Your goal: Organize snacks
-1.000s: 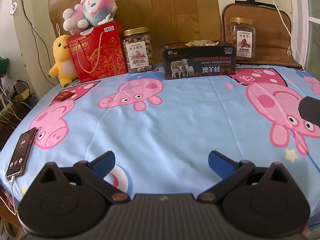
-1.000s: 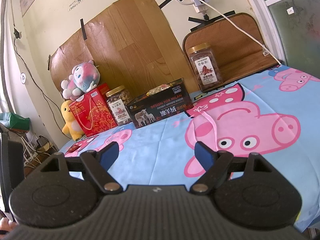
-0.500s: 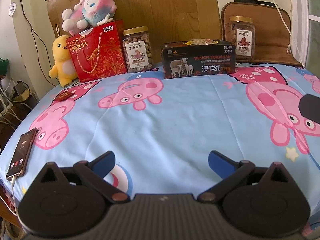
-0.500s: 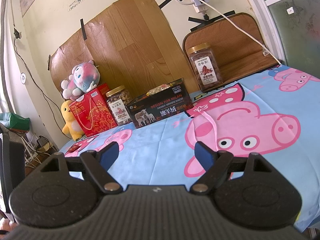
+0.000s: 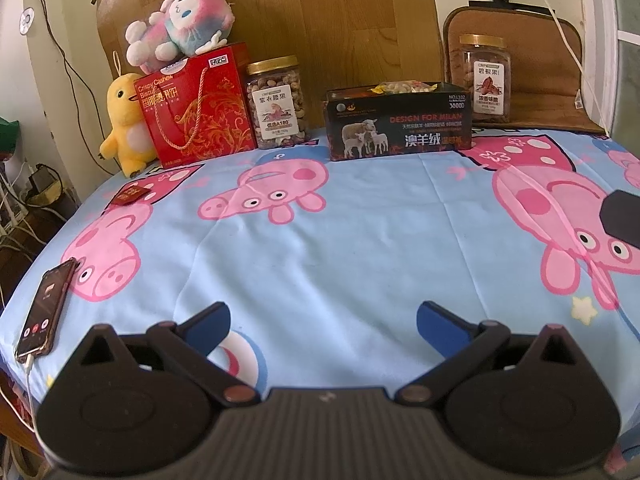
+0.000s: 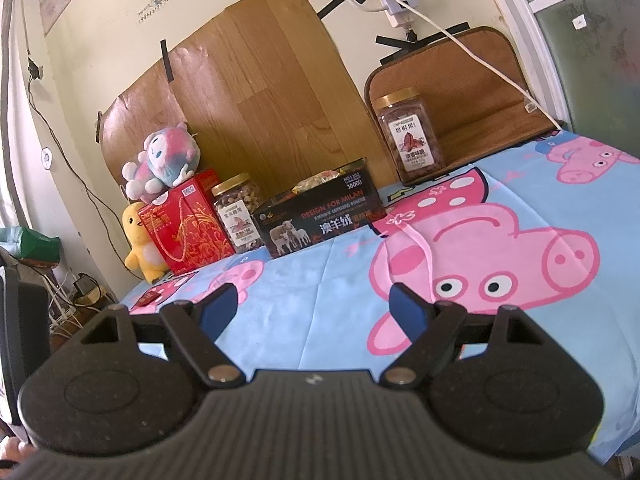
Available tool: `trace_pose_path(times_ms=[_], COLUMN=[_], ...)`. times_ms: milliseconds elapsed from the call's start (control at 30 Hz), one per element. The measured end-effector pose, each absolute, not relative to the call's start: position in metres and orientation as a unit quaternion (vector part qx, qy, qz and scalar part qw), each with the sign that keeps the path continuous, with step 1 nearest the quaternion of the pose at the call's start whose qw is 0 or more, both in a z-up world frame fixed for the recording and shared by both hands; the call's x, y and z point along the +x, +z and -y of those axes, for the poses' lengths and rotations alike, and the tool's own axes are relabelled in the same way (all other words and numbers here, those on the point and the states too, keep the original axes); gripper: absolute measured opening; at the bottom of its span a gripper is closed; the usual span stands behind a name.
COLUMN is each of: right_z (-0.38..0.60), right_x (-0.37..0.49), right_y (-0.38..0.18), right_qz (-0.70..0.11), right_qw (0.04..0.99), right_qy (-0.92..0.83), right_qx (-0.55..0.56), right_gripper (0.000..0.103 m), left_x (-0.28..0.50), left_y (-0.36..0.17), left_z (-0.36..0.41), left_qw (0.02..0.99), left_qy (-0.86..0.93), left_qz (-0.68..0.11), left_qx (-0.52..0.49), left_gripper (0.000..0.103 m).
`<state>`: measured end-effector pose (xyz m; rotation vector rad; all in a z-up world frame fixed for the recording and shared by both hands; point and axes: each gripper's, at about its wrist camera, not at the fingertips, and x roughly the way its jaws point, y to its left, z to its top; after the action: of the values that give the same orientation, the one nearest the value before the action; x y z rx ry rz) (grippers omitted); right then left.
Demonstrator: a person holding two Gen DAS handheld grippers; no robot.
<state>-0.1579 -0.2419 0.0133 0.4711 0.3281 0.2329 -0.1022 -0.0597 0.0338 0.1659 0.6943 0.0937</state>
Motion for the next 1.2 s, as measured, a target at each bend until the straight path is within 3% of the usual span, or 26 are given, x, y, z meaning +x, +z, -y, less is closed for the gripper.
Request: trace_pose_path(times_ms=[1200], right_z=[0.2424], right_x=[-0.1576], right_y=[0.0127], right_qz=[-0.162], right_qw=[0.952], right_qy=[0.115], right_qx=[0.232], right_gripper=[0.085], left_x=[-0.1008], left_y=[0.0337], left_z=[0.0626], left_qw=[0.935], left_qy=[0.045], left_qz=[-0.340], left_qx=[0.088], left_gripper=[0.103])
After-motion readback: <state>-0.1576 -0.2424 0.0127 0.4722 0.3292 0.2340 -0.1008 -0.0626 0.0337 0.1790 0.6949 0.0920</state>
